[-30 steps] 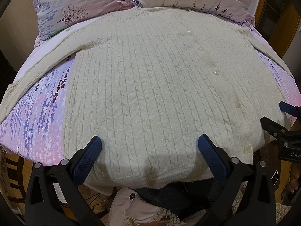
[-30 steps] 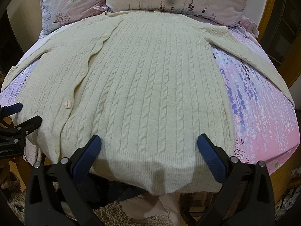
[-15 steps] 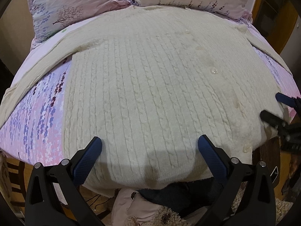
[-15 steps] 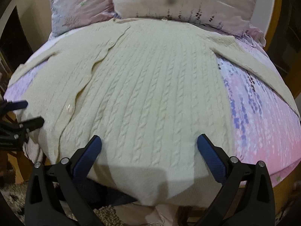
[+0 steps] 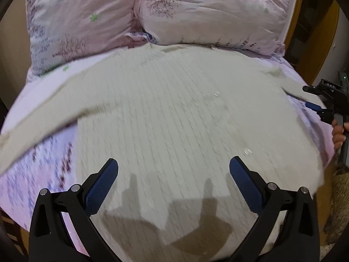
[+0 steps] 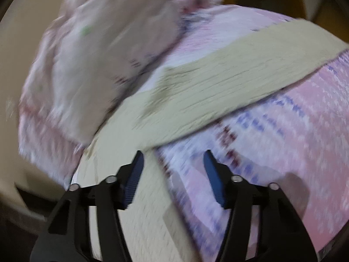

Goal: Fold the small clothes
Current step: 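Grasp the cardigan sleeve cuff with the right gripper and fold it across the body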

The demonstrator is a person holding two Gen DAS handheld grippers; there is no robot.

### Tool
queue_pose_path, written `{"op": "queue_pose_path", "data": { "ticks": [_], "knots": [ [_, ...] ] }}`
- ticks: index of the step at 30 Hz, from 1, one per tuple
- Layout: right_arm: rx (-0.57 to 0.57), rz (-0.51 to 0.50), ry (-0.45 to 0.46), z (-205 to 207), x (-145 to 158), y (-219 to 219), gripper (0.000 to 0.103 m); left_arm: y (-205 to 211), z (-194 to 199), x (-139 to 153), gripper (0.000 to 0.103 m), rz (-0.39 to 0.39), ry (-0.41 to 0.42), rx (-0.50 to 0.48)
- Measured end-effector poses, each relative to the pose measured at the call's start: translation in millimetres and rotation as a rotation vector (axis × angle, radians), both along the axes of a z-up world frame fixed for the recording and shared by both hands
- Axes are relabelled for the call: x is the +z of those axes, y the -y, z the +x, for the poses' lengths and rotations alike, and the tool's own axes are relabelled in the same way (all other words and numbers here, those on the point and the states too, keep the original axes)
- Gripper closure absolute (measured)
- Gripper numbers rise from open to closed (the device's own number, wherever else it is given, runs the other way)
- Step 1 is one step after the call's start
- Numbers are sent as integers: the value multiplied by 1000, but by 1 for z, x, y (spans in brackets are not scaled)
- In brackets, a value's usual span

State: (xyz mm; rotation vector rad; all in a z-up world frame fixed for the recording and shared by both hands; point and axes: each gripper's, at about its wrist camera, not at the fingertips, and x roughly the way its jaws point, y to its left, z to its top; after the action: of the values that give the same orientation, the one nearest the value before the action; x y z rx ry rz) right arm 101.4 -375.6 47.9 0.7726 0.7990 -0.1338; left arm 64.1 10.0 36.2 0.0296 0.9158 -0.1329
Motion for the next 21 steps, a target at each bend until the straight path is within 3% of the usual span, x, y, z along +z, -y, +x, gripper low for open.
{"op": "queue_pose_path", "data": {
  "ticks": [4, 16, 21],
  "knots": [
    [-60, 65, -16, 13, -15, 16, 57, -3, 17, 1, 1, 11, -8, -10],
    [-280, 38, 37, 9, -14, 69, 68, -12, 56, 2, 1, -31, 18, 5],
    [-341, 33, 37, 3, -16, 86, 79, -19, 68, -2, 1, -49, 14, 23]
  ]
}}
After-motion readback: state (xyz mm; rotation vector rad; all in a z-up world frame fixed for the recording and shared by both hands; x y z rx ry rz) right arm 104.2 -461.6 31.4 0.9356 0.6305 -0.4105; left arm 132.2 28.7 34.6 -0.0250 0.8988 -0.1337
